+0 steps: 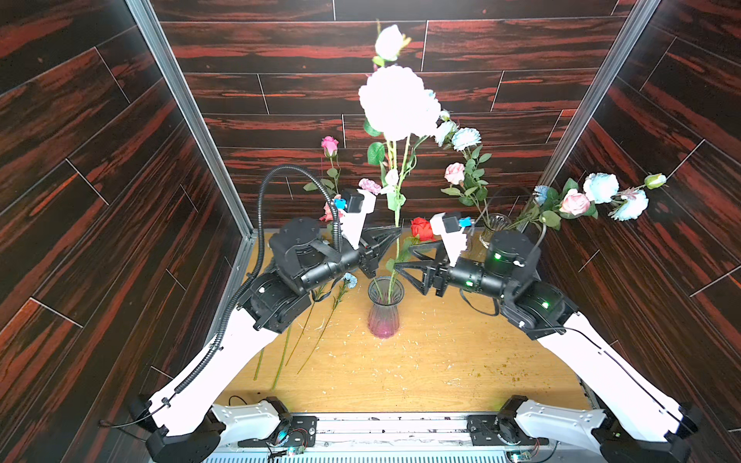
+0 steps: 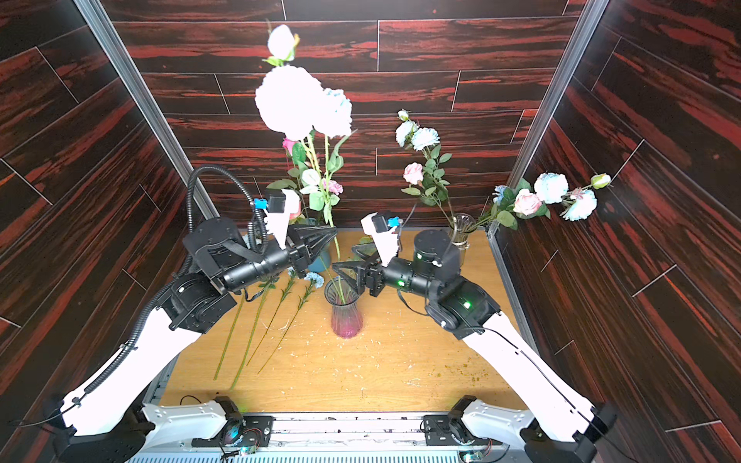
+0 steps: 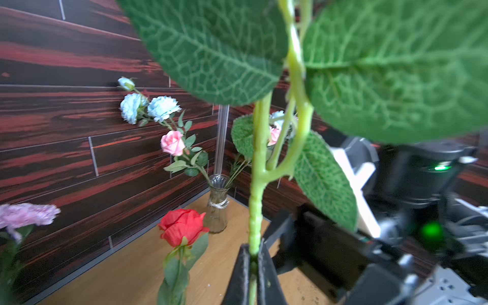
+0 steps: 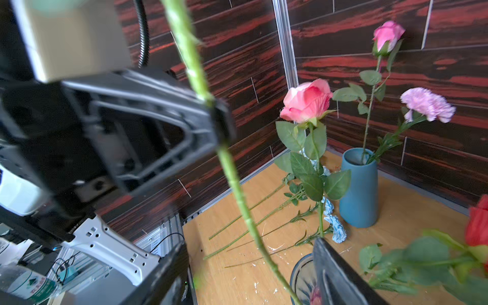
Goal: Pick out blue flowers from the vase
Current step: Place the flower at the center of the board.
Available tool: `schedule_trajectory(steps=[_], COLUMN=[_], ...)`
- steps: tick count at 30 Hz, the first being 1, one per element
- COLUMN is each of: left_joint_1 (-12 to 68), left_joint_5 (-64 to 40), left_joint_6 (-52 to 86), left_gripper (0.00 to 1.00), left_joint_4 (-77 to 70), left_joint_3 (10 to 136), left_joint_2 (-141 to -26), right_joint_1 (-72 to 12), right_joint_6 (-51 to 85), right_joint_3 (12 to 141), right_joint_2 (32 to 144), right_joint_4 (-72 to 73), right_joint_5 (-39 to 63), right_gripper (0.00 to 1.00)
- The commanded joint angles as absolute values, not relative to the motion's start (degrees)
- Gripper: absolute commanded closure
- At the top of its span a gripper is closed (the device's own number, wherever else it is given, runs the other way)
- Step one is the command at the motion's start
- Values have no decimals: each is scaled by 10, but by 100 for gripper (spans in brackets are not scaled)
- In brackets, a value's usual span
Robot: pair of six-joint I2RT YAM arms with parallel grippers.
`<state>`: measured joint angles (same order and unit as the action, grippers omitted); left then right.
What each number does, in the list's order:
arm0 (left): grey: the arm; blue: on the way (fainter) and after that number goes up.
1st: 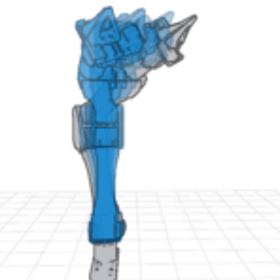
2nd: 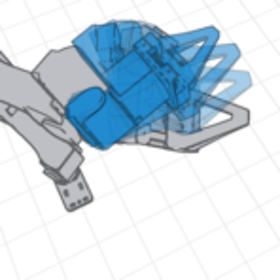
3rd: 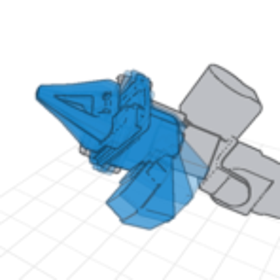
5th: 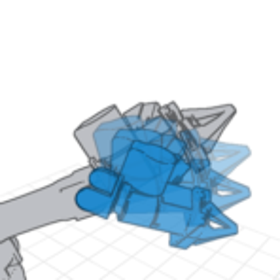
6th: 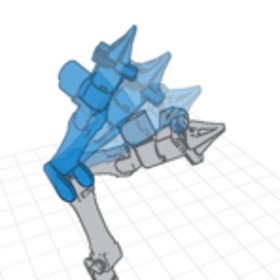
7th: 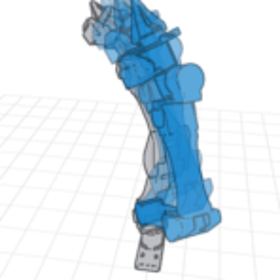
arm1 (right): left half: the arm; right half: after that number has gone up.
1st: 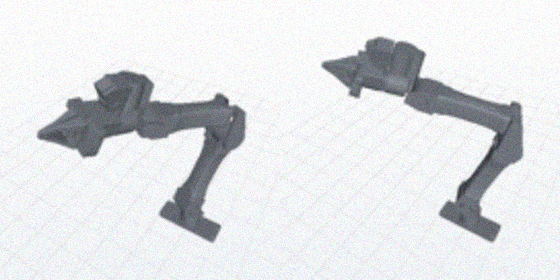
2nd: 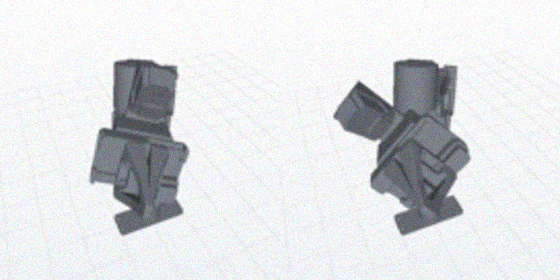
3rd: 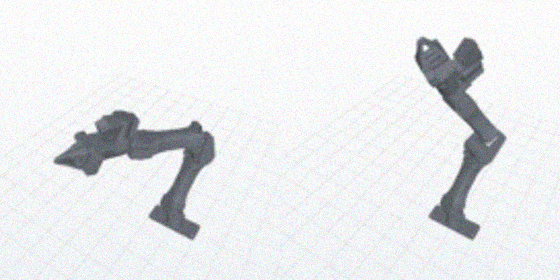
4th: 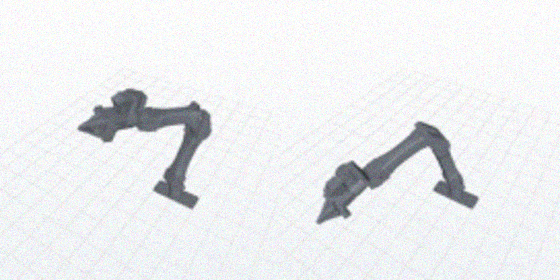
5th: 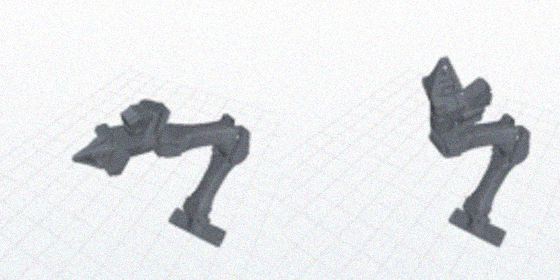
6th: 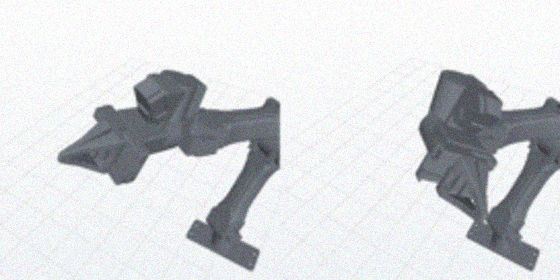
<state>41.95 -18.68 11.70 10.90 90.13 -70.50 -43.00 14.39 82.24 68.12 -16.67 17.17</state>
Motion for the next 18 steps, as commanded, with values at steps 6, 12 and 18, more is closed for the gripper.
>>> schedule_trajectory(steps=[6, 12, 18], left_joint_1=[418, 417, 416], left_joint_5=[-229, -226, -233], left_joint_6=[163, 174, 181], left_gripper=[100, 100, 100], left_joint_4=[71, 63, 58], left_joint_3=[924, 936, 930], left_joint_2=[-697, -708, -705], right_joint_1=[-429, -428, -428], right_joint_6=[139, 135, 137], right_joint_3=[897, 926, 923], right_joint_2=[710, 719, 721], right_joint_4=[-155, -162, -160], right_joint_5=[240, 241, 240], right_gripper=[39, 54, 69])
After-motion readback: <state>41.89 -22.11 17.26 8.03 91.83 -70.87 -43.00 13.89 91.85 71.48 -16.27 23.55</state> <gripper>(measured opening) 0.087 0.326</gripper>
